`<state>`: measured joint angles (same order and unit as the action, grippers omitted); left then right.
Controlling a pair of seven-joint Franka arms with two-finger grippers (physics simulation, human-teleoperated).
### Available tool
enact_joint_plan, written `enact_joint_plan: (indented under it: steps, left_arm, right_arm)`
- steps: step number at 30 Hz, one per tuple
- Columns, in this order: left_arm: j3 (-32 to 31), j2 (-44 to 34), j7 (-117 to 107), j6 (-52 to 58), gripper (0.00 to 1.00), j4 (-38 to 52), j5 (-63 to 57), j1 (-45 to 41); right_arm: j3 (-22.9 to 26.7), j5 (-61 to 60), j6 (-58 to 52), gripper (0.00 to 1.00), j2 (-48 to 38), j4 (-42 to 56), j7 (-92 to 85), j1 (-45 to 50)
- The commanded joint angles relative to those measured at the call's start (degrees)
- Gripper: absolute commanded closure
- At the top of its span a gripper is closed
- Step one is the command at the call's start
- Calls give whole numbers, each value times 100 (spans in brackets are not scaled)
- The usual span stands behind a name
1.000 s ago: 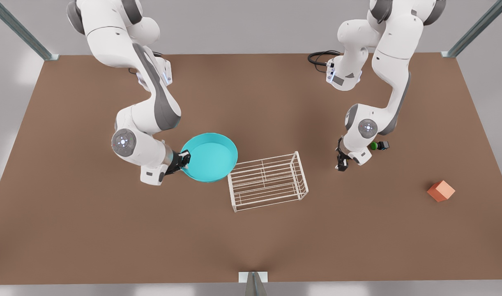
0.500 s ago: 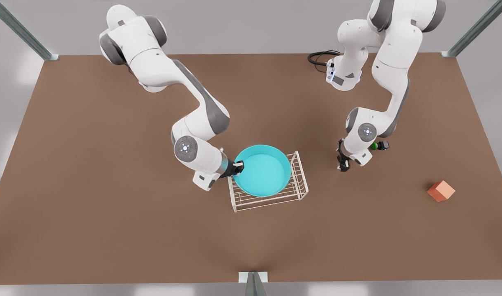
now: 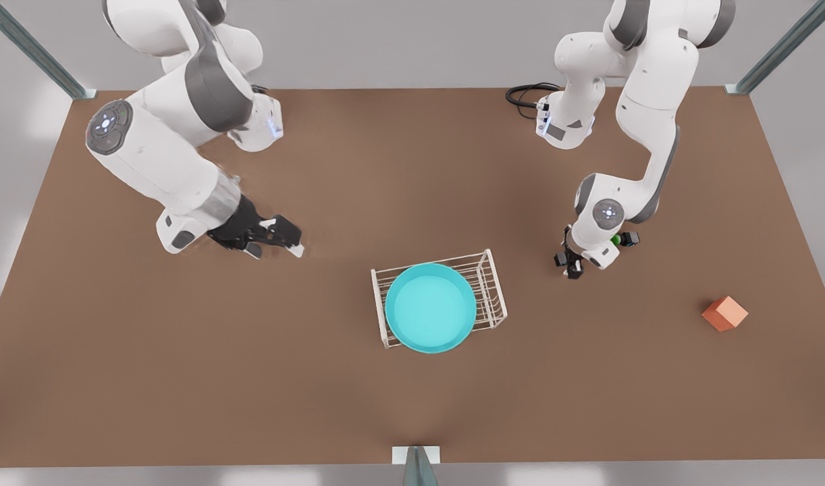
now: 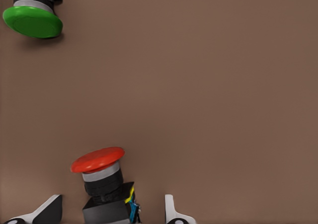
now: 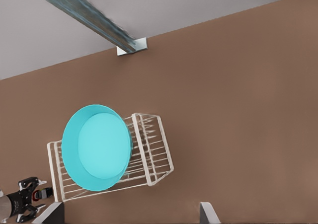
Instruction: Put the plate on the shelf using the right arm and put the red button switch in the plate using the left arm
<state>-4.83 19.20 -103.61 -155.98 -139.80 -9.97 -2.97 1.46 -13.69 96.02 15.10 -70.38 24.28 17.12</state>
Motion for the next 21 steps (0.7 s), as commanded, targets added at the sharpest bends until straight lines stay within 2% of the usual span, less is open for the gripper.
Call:
enact_joint_plan:
  steps: [1,4,6,8,9,11,14,21]
  left_arm:
    - [0,-4,-150,15,0,-3,-49,-2]
    - [0,5,-177,7,0,-3,-49,-55]
    - [0,23,-238,7,0,-3,-49,-55]
    - [0,40,-273,6,0,-3,-49,-55]
    - [0,49,-317,-2,0,6,-49,-63]
    - [0,67,-528,-2,23,23,-58,-63]
    - [0,58,-546,-2,46,32,-58,-72]
    - [0,14,-607,6,54,41,-58,-72]
  right_arm:
    - [214,1245,-2386,0,-77,33,-2393,-262]
    - [259,1342,-2631,0,142,-20,-3070,-737]
    - [240,1738,-2807,0,82,33,-3026,-658]
    - [364,1413,-2746,0,90,173,-2701,-816]
    - [250,1255,-2781,0,81,173,-2701,-869]
    - [285,1272,-2781,0,108,165,-2727,-904]
    - [373,1246,-2790,0,108,165,-2727,-1000]
    - [381,1000,-2825,0,90,173,-2719,-1220]
